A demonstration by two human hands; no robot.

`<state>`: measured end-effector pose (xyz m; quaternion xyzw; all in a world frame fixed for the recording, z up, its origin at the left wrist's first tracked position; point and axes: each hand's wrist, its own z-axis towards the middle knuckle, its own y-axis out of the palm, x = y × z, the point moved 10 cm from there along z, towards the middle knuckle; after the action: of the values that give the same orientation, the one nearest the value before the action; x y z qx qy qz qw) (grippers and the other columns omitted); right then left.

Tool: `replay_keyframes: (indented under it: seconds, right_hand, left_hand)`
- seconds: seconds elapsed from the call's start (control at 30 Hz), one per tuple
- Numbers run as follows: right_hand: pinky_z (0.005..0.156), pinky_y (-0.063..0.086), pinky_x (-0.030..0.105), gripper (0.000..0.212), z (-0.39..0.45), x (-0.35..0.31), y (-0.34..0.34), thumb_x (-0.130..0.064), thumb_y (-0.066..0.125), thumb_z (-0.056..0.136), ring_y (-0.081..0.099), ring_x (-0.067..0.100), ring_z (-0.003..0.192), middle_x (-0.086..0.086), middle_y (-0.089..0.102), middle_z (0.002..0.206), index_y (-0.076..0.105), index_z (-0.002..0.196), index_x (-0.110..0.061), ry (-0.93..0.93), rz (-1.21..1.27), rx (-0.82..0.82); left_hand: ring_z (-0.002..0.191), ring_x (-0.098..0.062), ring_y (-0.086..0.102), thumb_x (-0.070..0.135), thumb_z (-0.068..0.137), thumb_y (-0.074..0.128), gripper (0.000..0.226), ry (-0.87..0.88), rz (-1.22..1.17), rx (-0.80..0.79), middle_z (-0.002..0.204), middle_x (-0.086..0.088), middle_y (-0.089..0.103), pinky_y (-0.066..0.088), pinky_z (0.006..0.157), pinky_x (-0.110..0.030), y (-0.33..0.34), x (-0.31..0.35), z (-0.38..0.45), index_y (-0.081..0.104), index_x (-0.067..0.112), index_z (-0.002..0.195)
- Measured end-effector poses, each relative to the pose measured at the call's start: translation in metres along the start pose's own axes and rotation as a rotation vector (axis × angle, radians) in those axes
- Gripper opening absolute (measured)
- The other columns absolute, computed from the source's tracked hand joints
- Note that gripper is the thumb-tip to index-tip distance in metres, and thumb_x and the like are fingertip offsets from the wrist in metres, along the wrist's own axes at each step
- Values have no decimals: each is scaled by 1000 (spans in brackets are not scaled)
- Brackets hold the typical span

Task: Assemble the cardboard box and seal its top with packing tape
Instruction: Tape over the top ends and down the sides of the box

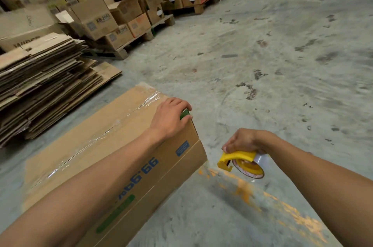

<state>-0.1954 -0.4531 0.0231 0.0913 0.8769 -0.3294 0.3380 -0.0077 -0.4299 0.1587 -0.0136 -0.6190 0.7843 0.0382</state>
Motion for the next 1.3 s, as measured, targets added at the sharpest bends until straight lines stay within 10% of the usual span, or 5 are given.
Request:
replay_keyframes:
  seconds: [0.23,0.47,0.7,1.13,1.3]
  right_hand:
    - [97,52,39,32,-7,-7,13,-39,76,80,64,23,106,0,73,113,78,108,-25,-31,-96,-74]
    - [67,49,17,31,-17,-80,57,-32,70,88,63,6,83,-7,71,98,73,117,-23,-286,-40,-177]
    - [82,56,28,25,-28,-134,120,-37,70,87,70,16,98,-6,76,105,74,111,-33,-433,-73,-345]
    - [73,57,31,31,-86,-175,90,-40,70,83,70,14,88,-6,77,103,74,114,-34,-489,-82,-365]
    - [35,45,22,38,-109,-183,45,-40,73,79,52,16,39,4,65,61,72,116,-32,-496,124,-364]
  left_hand:
    - [151,-18,5,42,99,40,63,-39,-64,-180,164,2,6,8,122,-39,-7,-25,-63,12,31,155]
    - [149,-5,-10,63,95,35,69,-230,9,-337,162,15,-8,-4,120,-35,-43,-109,-228,-5,51,149]
    - [149,-5,-6,66,92,35,66,-382,-50,-237,162,16,2,0,122,-40,-75,-150,-333,10,50,151]
    - [143,-5,31,37,93,45,44,-375,-228,162,147,13,46,16,120,-47,-69,-87,-257,55,31,136]
    - [141,-7,35,26,90,44,43,-347,-391,125,144,10,51,17,119,-46,-49,-37,-190,60,28,130]
